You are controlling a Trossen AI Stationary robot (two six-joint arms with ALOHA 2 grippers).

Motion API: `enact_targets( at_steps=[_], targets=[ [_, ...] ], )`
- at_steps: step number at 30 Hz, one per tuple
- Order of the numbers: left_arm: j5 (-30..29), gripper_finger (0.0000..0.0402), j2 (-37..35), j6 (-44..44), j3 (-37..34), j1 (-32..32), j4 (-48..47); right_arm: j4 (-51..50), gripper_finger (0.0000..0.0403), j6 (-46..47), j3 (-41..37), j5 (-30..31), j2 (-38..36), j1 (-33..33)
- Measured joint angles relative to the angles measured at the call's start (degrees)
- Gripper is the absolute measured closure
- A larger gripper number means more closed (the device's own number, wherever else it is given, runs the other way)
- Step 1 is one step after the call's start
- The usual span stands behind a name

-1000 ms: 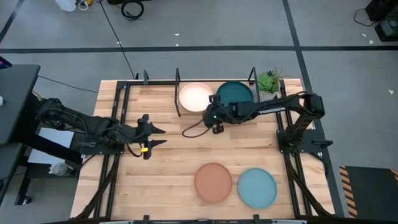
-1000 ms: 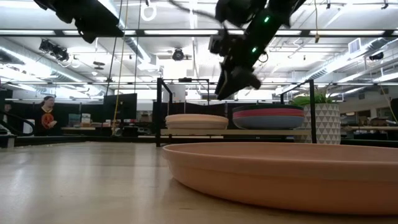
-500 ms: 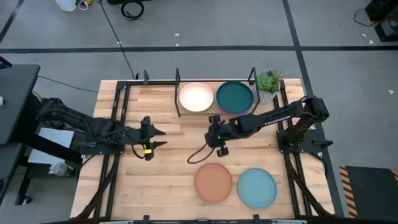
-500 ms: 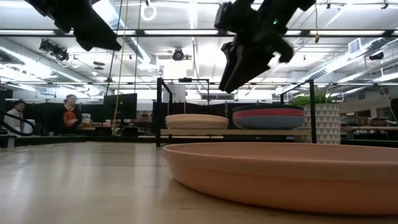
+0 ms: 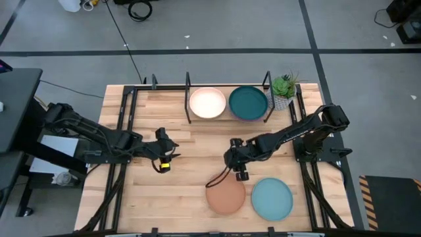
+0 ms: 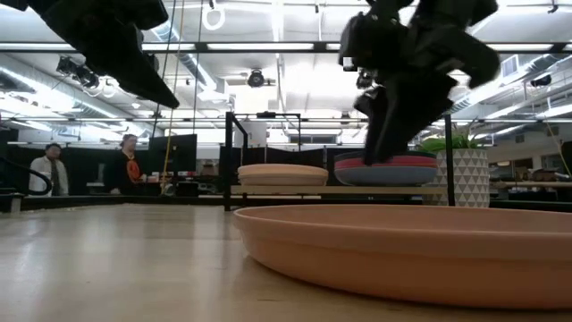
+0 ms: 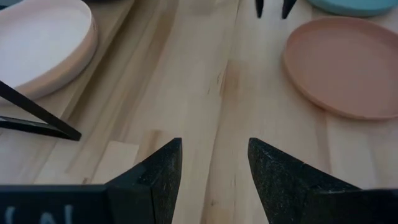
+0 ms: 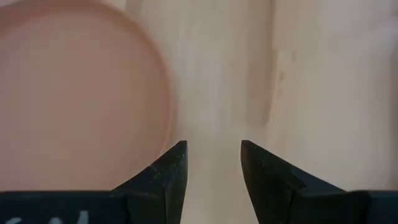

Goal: Place and stack plates onto a shelf
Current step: Stack the brown plate on top of the light orange plate on the shelf

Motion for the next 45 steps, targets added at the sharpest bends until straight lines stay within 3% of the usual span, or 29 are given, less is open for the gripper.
enact_targets(
  at_steps=[6, 13, 18, 23, 26, 32, 39, 45],
  targets=[
    [1.91, 0.021, 4.81, 1.61, 0.0, 0.0, 5.77, -0.51, 0.0254, 4.47, -1.06, 0.96, 0.0, 3.33],
    [13.98, 0.021, 16.78, 15.77, 0.04, -0.49, 21.6, -4.55, 0.0262, 7.55, -1.06, 6.22, -0.04, 5.17],
    [17.15, 0.021, 25.45, 27.32, 1.41, -0.54, 29.67, -6.36, 0.0262, 9.4, -1.06, 6.99, -0.12, 5.32],
    [21.59, 0.021, 34.3, 31.67, 8.88, -0.55, 28.73, -8.83, 0.0263, 9.89, -1.03, 9.15, -0.13, 5.32],
    [24.48, 0.0214, 39.4, 34.26, 14.45, -1.0, 22.93, -12.74, 0.0265, 11.17, -0.9, 11.49, -0.3, 5.32],
    [24.9, 0.0239, 45.3, 40.95, 23.18, -2.93, 13.24, -19.1, 0.0265, 13.97, -0.88, 14.81, -1.97, 5.75],
    [24.98, 0.0258, 46.09, 51.47, 25.14, -4.46, 13.17, -18.74, 0.0265, 14.34, -0.84, 17.89, -3.33, 7.44],
    [27.4, 0.026, 47.74, 55.45, 25.0, -4.25, 15.64, -17.4, 0.0265, 14.32, -0.84, 17.89, -3.34, 8.03]
  ],
)
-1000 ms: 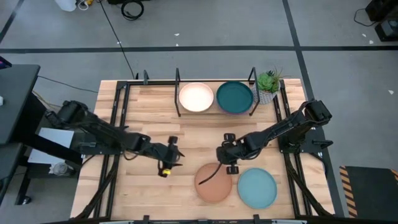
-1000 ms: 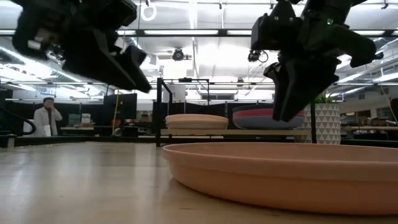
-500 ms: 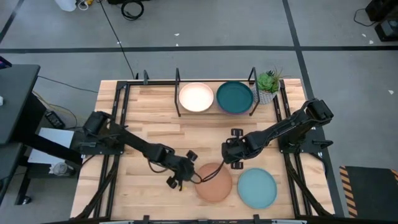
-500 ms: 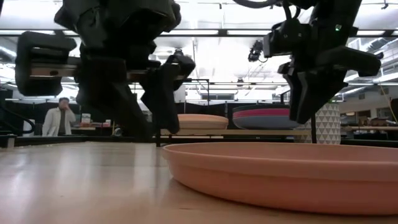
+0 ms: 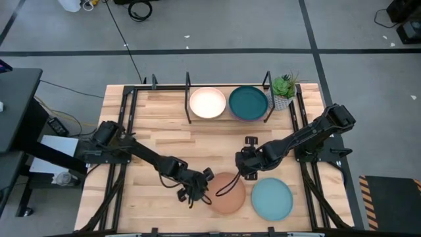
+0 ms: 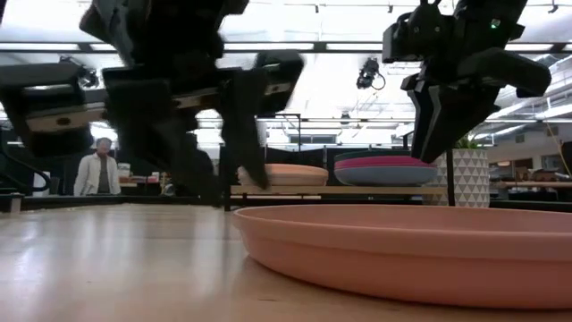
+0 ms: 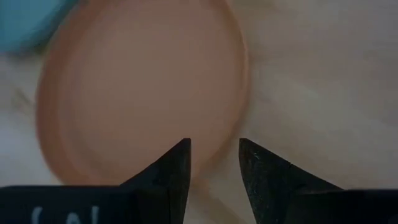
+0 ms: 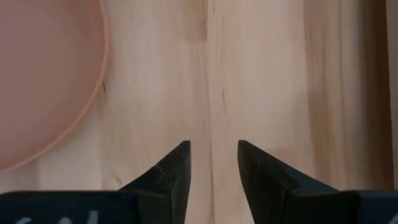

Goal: Place and stack plates onto a shelf
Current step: Stack the brown plate on top of the light orange plate on the shelf

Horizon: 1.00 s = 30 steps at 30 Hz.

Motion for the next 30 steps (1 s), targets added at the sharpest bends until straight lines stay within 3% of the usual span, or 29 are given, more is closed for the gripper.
enact_targets(
  at_steps=[12, 15, 19, 22, 27, 30],
  targets=[
    [1.21, 0.0264, 2.92, 3.12, 0.04, 0.57, 0.51, 1.46, 0.0265, -0.96, 0.0, 0.01, 0.0, 0.15],
    [1.15, 0.0291, 2.9, 3.11, 0.04, 0.55, -0.15, 1.76, 0.0265, -1.09, 0.0, 0.12, 0.0, 0.15],
    [1.19, 0.0355, 2.41, 3.04, 0.04, 0.47, -1.66, 2.49, 0.0265, -1.82, 0.0, 0.21, 0.0, 0.15],
    [0.67, 0.0386, 1.64, 1.5, 0.07, 0.51, -3.27, 5.36, 0.0265, -4.56, 0.0, 0.27, 0.0, 0.2],
    [-3.86, 0.0382, -2.52, -2.96, 0.04, 0.51, -7.1, 12.97, 0.0265, -13.67, 0.0, 2.43, 0.02, 0.82],
    [-5.37, 0.0385, -5.69, -5.5, 0.04, 0.49, -10.34, 17.1, 0.0265, -20.28, 0.0, 7.16, 0.02, 2.16]
  ],
)
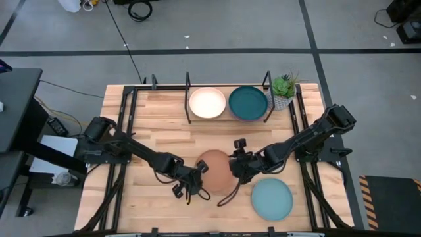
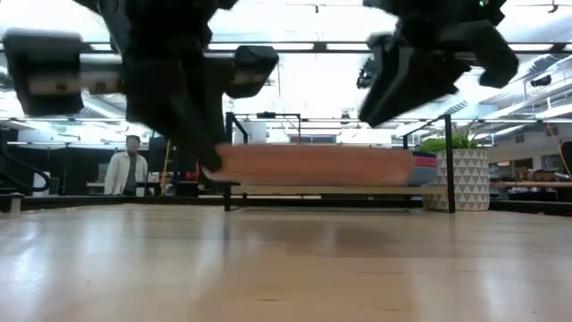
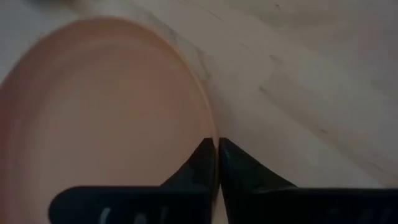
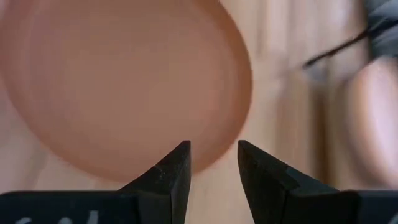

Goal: Place and stack plates onto a shelf
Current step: Stack the brown plate on top of the light orange plate on the shelf

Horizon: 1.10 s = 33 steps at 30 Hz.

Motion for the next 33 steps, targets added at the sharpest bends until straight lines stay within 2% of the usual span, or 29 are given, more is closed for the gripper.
enact_targets(
  at_steps=[4, 9, 18, 25, 33],
  targets=[
    [-0.32, 0.0385, -2.32, -5.08, 0.04, 0.49, -3.58, 4.47, 0.0265, -7.39, 0.0, 7.36, 0.0, 2.08],
    [-1.99, 0.0384, -3.11, -7.37, 0.0, 1.04, -7.99, 8.22, 0.0265, -11.37, 0.0, 7.37, 0.0, 3.24],
    [-2.14, 0.0384, -3.23, -11.14, 0.0, 3.23, -9.79, 6.44, 0.0259, -12.14, 0.0, -2.46, 0.09, 2.17],
    [-2.15, 0.0381, -3.23, -11.39, 0.08, 3.82, -6.83, 3.95, 0.0259, -12.8, -0.04, -3.61, 0.83, 0.54],
    [-2.28, 0.0381, -3.23, -10.98, 3.69, 3.78, -7.4, 2.15, 0.0263, -13.41, -0.04, -7.87, 0.85, -0.01]
  ],
)
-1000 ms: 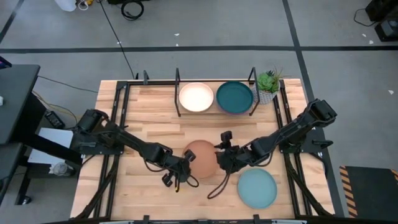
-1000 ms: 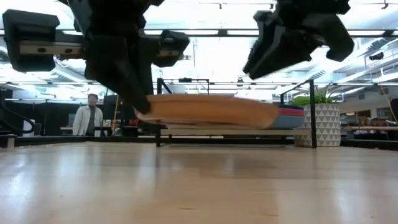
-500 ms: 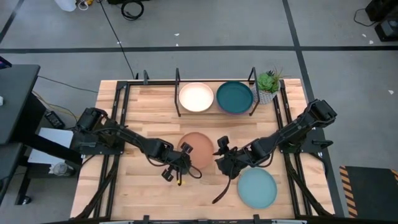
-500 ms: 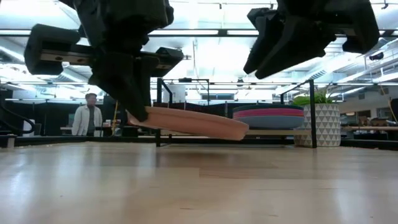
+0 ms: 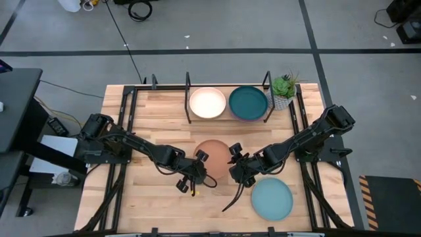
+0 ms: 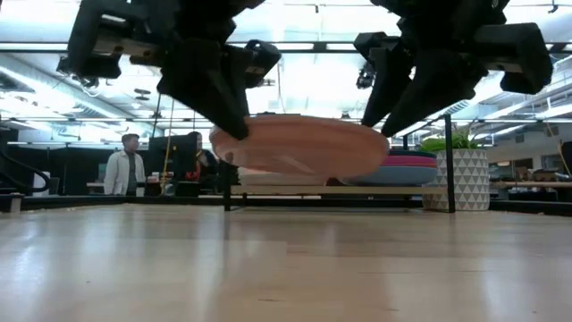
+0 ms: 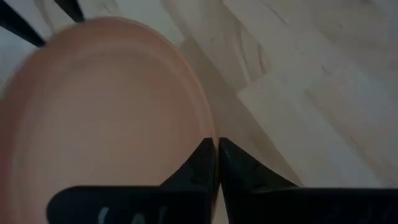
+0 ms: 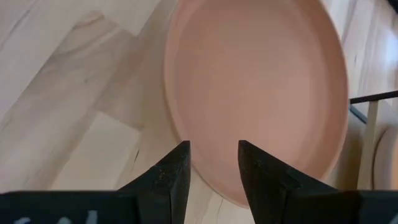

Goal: Place and stack plates onto a shelf
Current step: Stack the brown plate on top of the light orange plate on the shelf

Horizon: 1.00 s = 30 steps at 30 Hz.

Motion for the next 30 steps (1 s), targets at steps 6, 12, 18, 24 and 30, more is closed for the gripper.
enact_targets(
  at_steps=[6, 12, 18, 24, 30],
  targets=[
    [-0.43, 0.0381, 0.0, 0.47, 1.04, 0.33, -0.65, -1.56, 0.0268, 1.05, 0.0, -0.73, -0.02, 0.0],
    [-2.33, 0.0381, -0.02, 0.65, 1.15, 1.48, -2.45, -3.29, 0.0269, 1.08, 0.0, 1.54, -0.02, 0.03],
    [-2.34, 0.0381, -0.02, 1.36, 1.15, 1.64, -1.9, -3.47, 0.0269, 0.8, 0.0, 1.49, -0.11, 0.11],
    [-2.31, 0.0381, -0.02, 1.54, 1.15, 1.66, -0.08, -3.51, 0.027, 0.66, 0.0, 1.52, -0.13, 0.1],
    [-2.16, 0.0381, -0.85, 1.54, 1.12, 1.68, 1.46, -3.49, 0.0287, -0.04, 0.0, 1.54, -0.13, 0.11]
  ],
)
